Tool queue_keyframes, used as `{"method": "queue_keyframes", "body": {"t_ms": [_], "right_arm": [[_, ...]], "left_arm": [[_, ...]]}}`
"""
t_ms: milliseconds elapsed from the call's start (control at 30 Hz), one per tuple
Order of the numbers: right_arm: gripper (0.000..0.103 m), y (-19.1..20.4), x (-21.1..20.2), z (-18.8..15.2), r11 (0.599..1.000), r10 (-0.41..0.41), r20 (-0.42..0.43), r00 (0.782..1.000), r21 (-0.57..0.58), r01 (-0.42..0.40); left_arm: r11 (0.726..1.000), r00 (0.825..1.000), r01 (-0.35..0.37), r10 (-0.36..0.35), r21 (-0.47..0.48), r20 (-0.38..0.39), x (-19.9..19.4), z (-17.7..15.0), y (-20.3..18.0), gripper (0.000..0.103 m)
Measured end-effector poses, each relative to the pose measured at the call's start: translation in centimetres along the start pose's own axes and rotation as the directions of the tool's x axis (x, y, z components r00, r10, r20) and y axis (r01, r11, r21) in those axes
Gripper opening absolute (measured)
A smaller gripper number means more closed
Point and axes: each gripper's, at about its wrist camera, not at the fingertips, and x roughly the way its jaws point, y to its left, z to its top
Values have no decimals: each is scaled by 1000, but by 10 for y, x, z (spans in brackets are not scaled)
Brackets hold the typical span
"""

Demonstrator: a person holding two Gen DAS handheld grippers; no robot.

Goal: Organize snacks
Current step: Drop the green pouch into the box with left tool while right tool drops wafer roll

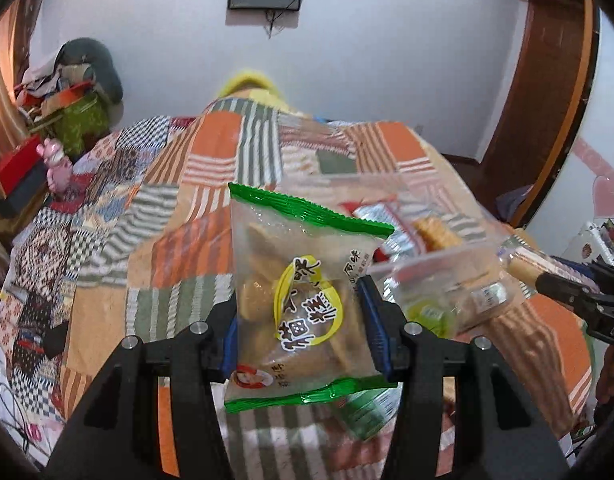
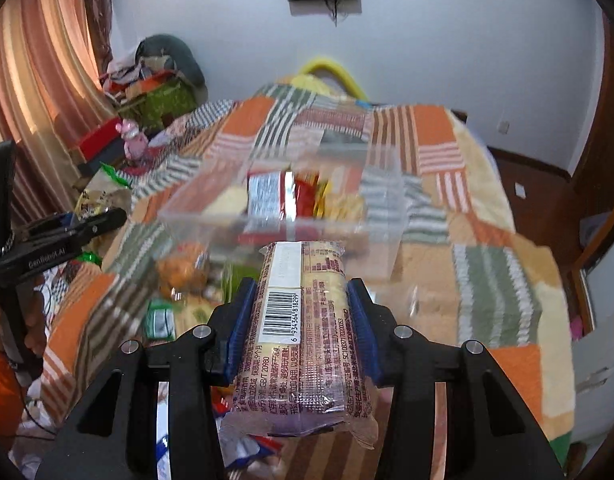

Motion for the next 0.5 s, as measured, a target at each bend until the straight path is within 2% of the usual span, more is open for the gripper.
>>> {"method": "queue_keyframes", "body": {"t_ms": [233, 500], "right_arm": [[43, -11, 3, 28, 999, -31, 69, 997, 9, 30], [43, -10, 36, 53, 999, -50, 71, 996, 7, 50]], "left_arm": [[999, 999, 21, -22, 27, 30, 13, 26, -22, 51], [999, 1000, 20, -21, 44, 12, 48, 47, -35, 51]]}}
